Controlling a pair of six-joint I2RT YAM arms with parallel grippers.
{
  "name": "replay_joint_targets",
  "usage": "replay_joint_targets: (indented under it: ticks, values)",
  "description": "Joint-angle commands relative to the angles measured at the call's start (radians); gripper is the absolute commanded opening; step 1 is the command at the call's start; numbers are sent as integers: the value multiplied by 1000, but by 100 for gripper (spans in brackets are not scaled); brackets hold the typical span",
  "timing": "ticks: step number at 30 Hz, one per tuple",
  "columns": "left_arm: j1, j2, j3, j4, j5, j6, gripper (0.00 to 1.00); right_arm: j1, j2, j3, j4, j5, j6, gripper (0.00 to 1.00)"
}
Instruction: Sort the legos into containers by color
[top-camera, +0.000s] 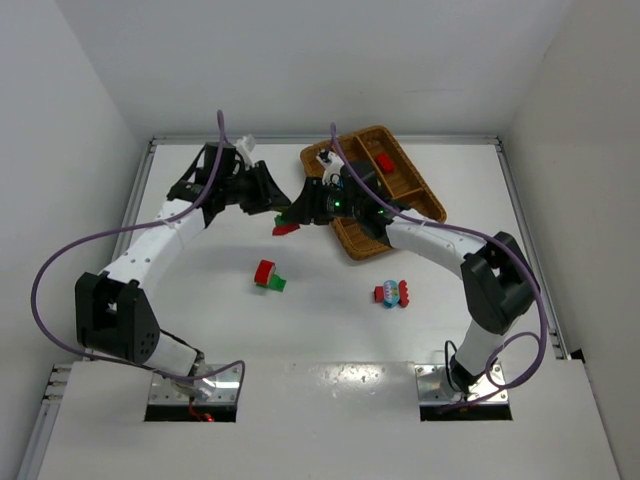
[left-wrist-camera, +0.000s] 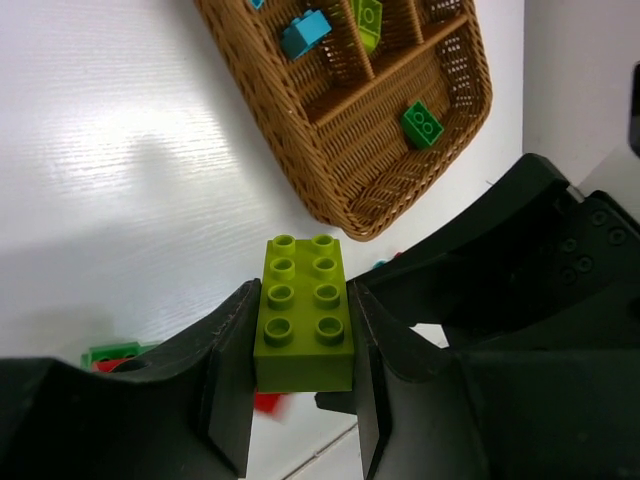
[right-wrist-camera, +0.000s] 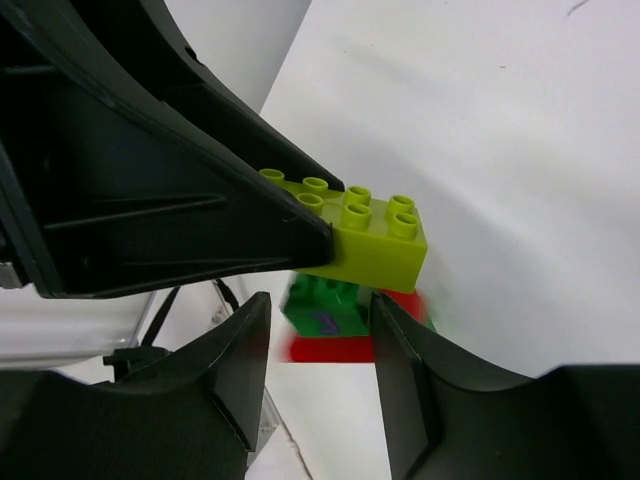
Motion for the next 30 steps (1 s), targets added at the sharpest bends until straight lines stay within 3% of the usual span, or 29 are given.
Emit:
replay_joint_targets:
  ticks: [1, 5, 11, 16, 21, 24, 25, 27, 30]
  values:
    - [10, -29, 1, 61, 45, -23, 0, 9, 2, 24, 12, 2, -32, 46]
    - [10, -29, -8, 71, 45, -23, 0, 9, 11, 33, 12, -7, -32, 36]
    - [10, -7, -41, 101, -18, -23, 0, -1, -1, -22, 2, 62, -32, 34]
    - [29, 28, -50, 91, -73, -5, 0, -10, -101, -105, -71, 138, -85, 34]
    - [29, 67, -50, 71, -84, 5, 0, -31, -202, -188, -168, 212, -133, 41]
    - [6, 76, -50, 71, -104, 14, 0, -42, -253, -228, -240, 267, -133, 55]
    - [-5, 76, -50, 71, -104, 14, 0, -42, -265, -241, -261, 312, -133, 61]
    - [-19, 99, -39, 71, -104, 14, 0, -51, -297, -258, -327, 381, -124, 63]
    - [-72, 157, 23, 80, -115, 3, 0, -80, -398, -317, -416, 606, -34, 65]
